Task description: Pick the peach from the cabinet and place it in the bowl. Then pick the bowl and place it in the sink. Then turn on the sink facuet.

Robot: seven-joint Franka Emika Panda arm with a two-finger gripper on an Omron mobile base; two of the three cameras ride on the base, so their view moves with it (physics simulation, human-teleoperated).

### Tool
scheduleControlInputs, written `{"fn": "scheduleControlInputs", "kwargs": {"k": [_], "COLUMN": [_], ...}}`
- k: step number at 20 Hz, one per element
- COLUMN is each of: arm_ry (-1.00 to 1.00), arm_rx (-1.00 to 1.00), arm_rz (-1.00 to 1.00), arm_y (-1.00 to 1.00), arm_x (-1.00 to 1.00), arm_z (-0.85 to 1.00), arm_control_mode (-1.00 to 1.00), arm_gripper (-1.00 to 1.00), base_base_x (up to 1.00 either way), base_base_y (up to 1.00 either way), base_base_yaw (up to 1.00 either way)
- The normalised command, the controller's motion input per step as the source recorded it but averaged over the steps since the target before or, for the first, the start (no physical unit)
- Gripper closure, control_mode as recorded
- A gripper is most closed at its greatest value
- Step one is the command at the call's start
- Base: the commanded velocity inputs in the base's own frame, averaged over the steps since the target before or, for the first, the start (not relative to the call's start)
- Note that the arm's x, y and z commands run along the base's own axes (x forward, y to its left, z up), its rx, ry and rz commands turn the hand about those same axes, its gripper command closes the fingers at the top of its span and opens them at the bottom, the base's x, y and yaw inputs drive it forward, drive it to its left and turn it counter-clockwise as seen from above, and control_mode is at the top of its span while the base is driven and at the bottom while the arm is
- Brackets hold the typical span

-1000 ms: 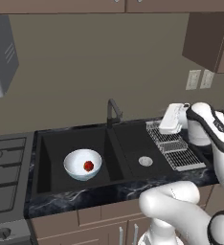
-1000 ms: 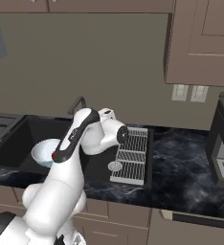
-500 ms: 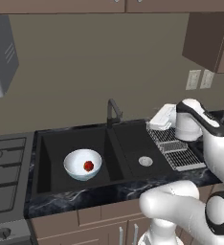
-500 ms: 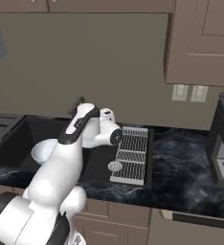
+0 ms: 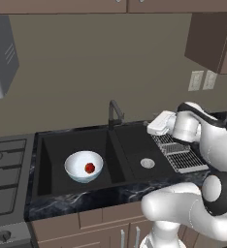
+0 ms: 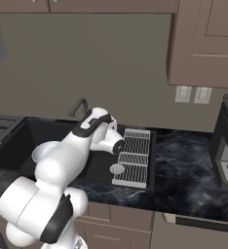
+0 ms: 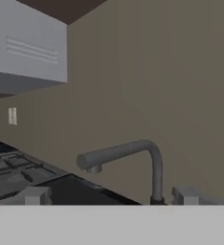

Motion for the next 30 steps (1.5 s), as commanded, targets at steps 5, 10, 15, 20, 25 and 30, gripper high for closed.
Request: {"fn": "scheduleControlInputs", "kwargs": {"k": [5, 10, 15, 20, 25, 30], "arm_ry": [-0.01, -0.01, -0.03, -0.01, 0.00, 0.00], "arm_rx": [0.04, 0.00, 0.00, 0.00, 0.00, 0.00], "arm_rz": [0.00, 0.00, 0.00, 0.00, 0.00, -0.01], "arm_y": [0.07, 0.01, 0.09, 0.19, 0.16, 0.02], "arm_x": [0.21, 0.14, 0.06, 0.17, 0.24, 0.23], "arm_z": [0.00, -0.03, -0.04, -0.01, -0.08, -0.22], "arm_control_mode": [-1.00, -1.00, -1.00, -1.00, -1.00, -1.00], "arm_gripper": [-1.00, -1.00, -1.00, -1.00, -1.00, -1.00], "base_base_x": [0.00, 0.00, 0.00, 0.00, 0.00, 0.00], "base_base_y": [0.00, 0.00, 0.00, 0.00, 0.00, 0.00], "base_base_yaw": [0.00, 0.00, 0.00, 0.00, 0.00, 0.00]}}
